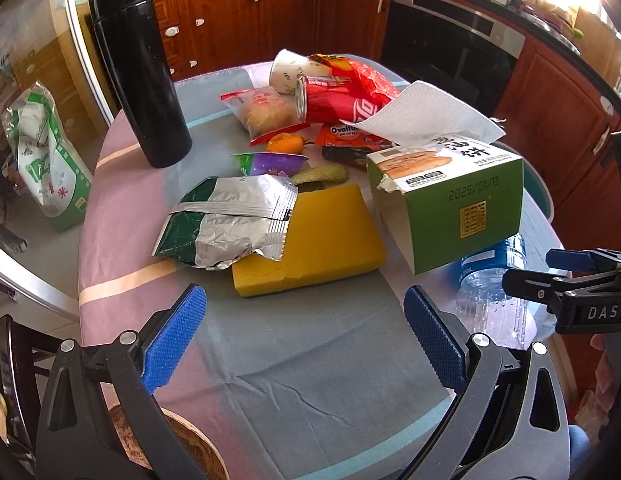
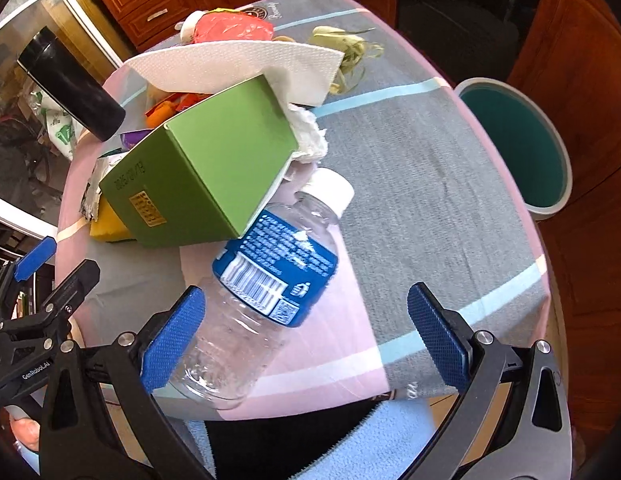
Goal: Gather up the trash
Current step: 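Grasp the blue-label water bottle with the right tool while the left tool grasps the green box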
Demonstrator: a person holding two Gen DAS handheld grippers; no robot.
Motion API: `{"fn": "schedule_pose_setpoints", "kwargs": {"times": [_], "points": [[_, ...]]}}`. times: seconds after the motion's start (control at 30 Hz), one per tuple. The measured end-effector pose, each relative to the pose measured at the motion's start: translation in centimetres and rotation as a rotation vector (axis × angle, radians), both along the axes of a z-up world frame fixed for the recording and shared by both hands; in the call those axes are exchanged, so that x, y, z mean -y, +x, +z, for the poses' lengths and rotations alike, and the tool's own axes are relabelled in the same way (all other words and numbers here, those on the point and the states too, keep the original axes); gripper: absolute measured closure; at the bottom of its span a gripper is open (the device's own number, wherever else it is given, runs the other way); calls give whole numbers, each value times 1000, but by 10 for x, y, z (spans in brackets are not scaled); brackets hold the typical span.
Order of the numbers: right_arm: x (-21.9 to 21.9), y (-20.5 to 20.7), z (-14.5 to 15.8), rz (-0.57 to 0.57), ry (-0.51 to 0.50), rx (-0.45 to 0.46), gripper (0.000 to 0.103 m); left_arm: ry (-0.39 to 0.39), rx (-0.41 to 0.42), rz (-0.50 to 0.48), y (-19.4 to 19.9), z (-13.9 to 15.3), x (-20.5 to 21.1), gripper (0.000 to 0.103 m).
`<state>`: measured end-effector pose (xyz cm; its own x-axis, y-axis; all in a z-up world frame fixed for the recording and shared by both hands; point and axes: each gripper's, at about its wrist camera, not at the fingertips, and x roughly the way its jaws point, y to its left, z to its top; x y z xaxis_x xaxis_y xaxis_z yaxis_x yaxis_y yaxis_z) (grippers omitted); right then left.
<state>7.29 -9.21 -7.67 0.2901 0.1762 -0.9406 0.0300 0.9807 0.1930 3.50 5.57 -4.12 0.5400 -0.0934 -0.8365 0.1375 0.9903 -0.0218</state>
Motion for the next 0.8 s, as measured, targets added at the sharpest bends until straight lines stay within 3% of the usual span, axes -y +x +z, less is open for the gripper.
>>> {"fn": "schedule_pose_setpoints", "kwargs": {"times": [0.17,0.23,0.3,0.5,0.67,0.8], "points": [[-3,0,-12,26,42,0,7,24,-12,-37,7,-5,6,4],[0,-2,-12,38,49,15,28,32,-18,-57,10,-8,12,4],[8,-1,-11,34,34,25,32,33,-26,-78,12,-10,19,4],[51,1,-12,-25,-8,45,33,57,-53,-166,10,-18,50,4],[81,-3,-13,-58,-14,63,33,-49,-128,-203,12,-24,61,4],[92,-4,-13,-57,-17,80,33,-119,-142,-221,16,-21,64,4]]}}
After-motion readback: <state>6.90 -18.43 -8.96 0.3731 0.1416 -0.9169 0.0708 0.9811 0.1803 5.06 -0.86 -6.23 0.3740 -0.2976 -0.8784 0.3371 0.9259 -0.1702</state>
